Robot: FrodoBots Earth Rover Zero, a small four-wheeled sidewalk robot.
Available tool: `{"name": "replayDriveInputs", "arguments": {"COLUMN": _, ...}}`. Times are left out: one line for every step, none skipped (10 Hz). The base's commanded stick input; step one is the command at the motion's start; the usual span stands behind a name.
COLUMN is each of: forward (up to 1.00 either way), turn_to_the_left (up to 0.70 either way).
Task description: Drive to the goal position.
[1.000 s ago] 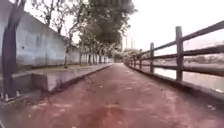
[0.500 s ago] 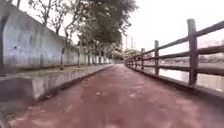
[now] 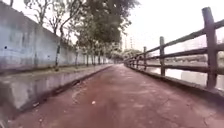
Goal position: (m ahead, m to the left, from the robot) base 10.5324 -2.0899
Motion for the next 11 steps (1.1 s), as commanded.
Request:
{"name": "replayDriveInputs", "arguments": {"forward": 1.00, "turn_to_the_left": 0.00}}
{"name": "replayDriveInputs", "arguments": {"forward": 1.00, "turn_to_the_left": 0.00}}
{"name": "replayDriveInputs", "arguments": {"forward": 1.00, "turn_to_the_left": 0.00}}
{"name": "replayDriveInputs", "arguments": {"forward": 1.00, "turn_to_the_left": 0.00}}
{"name": "replayDriveInputs", "arguments": {"forward": 1.00, "turn_to_the_left": 0.00}}
{"name": "replayDriveInputs", "arguments": {"forward": 1.00, "turn_to_the_left": 0.00}}
{"name": "replayDriveInputs", "arguments": {"forward": 1.00, "turn_to_the_left": 0.00}}
{"name": "replayDriveInputs", "arguments": {"forward": 1.00, "turn_to_the_left": 0.00}}
{"name": "replayDriveInputs", "arguments": {"forward": 1.00, "turn_to_the_left": 0.00}}
{"name": "replayDriveInputs", "arguments": {"forward": 1.00, "turn_to_the_left": 0.00}}
{"name": "replayDriveInputs", "arguments": {"forward": 1.00, "turn_to_the_left": 0.00}}
